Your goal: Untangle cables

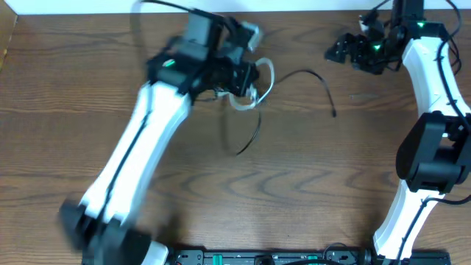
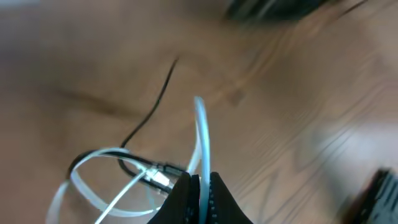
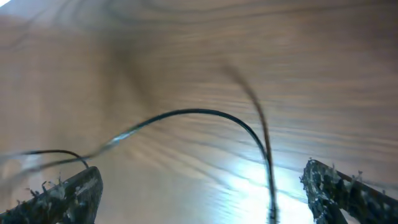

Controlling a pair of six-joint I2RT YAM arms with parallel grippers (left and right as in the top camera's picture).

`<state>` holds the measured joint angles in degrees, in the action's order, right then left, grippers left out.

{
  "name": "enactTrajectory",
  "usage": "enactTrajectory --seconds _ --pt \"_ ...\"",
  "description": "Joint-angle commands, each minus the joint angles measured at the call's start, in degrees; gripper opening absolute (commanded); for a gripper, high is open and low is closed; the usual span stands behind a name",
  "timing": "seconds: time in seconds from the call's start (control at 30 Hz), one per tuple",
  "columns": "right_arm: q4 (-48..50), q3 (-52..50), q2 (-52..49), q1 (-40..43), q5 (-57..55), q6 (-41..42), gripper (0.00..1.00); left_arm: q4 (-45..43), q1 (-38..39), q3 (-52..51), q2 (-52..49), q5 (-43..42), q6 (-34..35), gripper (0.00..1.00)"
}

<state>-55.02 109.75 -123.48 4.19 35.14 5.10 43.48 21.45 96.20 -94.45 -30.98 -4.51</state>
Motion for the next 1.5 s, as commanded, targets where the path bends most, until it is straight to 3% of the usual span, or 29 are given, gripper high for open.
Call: enactTrajectory --seconds 0.0,0.27,0.73,1.13,1.2,1.3,1.47 --pt "0.22 -0.09 2.08 -2.1 8.76 -3.8 0.99 -0.96 0.26 0.92 8.0 0.15 1.6 0.07" --pt "2.36 0.02 4.26 -3.52 28.39 -6.1 0.93 -8.52 0.22 0.92 15.39 0.46 2.45 0.07" --pt "0.22 0.02 12.72 -7.67 28.44 -8.07 0.95 -11.1 0.11 0.9 14.27 18.73 17.73 0.08" --pt "-3.87 -0.04 11.65 -17.35 13.99 -12.72 0.93 -12.96 0.11 0.9 14.32 19.06 19.71 0.07" --pt "-3.56 -0.04 11.04 -18.51 11.26 -12.68 0.76 -12.96 0.11 0.9 14.36 19.04 19.89 0.07" --pt "-2.62 -0.04 9.31 -20.17 3.78 -11.47 0.36 -13.11 0.11 0.9 14.49 19.04 20.33 0.07" --pt "-0.87 -0.04 4.66 -21.29 -11.39 -1.31 0.14 -14.45 0.11 0.92 15.5 19.06 21.16 0.08"
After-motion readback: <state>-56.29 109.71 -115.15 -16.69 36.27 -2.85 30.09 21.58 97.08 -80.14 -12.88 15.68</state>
